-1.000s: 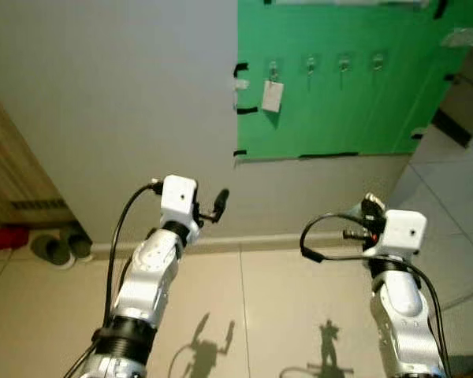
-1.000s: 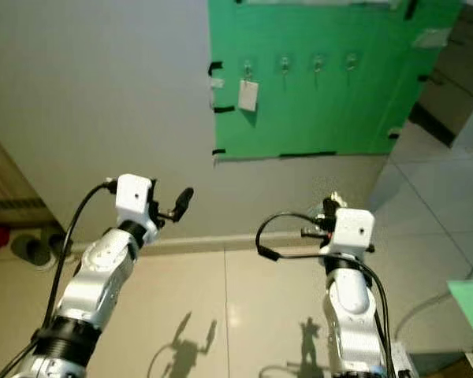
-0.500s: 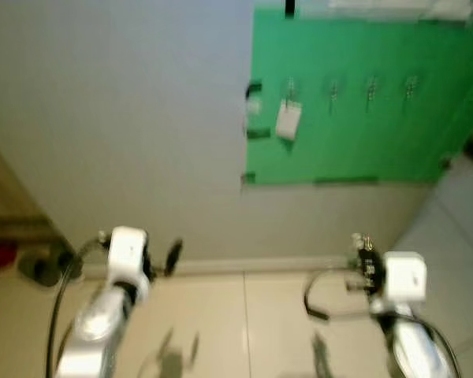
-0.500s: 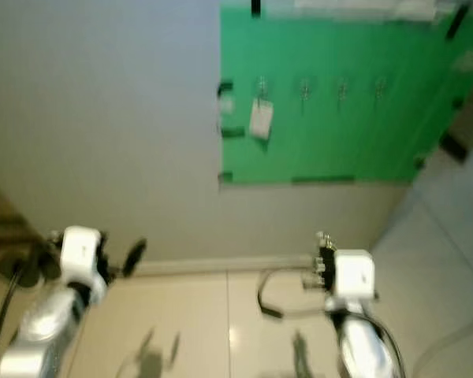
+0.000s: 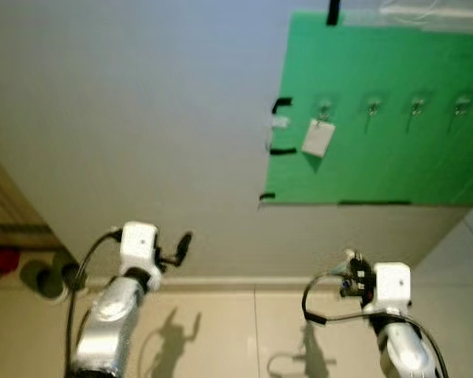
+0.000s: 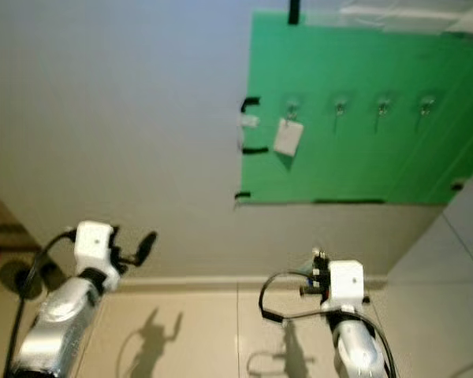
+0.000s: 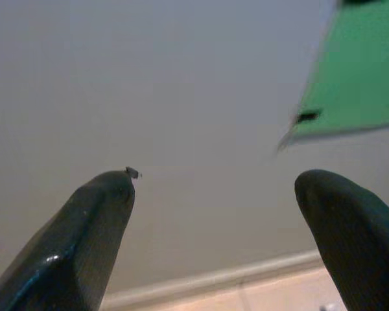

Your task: Hang keys on a hook

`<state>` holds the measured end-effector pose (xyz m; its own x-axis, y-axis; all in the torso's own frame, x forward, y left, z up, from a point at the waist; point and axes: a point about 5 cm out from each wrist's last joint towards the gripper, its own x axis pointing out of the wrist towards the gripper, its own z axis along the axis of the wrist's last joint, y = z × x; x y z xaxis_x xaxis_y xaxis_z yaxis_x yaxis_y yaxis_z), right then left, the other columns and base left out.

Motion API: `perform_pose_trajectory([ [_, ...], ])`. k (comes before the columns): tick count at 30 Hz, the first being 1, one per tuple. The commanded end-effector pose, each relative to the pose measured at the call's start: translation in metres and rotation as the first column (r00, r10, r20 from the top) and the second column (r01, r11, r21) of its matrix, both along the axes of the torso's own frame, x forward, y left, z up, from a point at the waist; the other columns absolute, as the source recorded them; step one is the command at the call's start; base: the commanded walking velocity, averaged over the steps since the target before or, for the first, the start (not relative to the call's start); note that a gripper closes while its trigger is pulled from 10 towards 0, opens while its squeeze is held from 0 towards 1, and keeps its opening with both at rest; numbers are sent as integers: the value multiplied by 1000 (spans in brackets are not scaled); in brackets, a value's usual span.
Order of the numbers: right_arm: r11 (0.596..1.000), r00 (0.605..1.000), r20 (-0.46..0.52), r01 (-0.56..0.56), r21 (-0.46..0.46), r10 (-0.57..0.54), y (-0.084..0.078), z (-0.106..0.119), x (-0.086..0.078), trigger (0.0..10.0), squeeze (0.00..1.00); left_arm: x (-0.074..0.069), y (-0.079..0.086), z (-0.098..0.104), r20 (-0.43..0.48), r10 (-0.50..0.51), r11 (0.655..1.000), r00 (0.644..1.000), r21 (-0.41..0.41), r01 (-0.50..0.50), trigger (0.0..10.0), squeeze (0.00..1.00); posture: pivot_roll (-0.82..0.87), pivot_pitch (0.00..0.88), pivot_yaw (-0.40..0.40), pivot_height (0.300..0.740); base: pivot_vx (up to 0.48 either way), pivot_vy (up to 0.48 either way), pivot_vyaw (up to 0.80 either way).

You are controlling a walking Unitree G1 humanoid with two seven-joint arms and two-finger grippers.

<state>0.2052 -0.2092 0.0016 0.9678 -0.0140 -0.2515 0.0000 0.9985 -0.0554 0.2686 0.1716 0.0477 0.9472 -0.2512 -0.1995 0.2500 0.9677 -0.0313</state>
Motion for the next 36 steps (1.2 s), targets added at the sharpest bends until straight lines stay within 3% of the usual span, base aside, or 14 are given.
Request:
perform_pose_trajectory([
  [1,1000,1000,13,9,6,-9,-5,-6,-4,0,0,-7,12,-6,-16,13,1000,1000,28,-13,10000,0,-49,0,25,740,322,-352,0],
  [5,1000,998,57,14,2,-14,-11,7,1,0,0,-6,9,-2,-9,-29,999,1000,26,29,10000,0,-46,0,23,740,326,-349,0],
  [10,1000,993,114,8,3,-8,-11,17,11,0,0,6,-4,8,44,-73,997,996,23,72,10000,0,-42,0,40,740,323,-350,0],
  [19,1000,987,160,5,19,-8,-2,31,14,0,0,-3,-8,6,70,-136,991,988,15,135,10000,0,-58,0,64,740,196,-395,0],
  [23,1000,988,157,1,19,-4,-1,33,14,0,0,-3,-8,5,103,-120,992,987,-14,122,10000,0,-61,0,61,740,0,-446,0],
  [31,999,987,162,-30,19,26,1,45,13,0,0,3,-10,9,119,-136,990,983,59,130,10000,0,-60,0,50,740,0,0,0],
  [36,999,985,172,-30,30,24,4,51,18,0,0,3,-10,11,125,-112,993,986,34,109,10000,0,-60,0,46,740,0,-471,0],
])
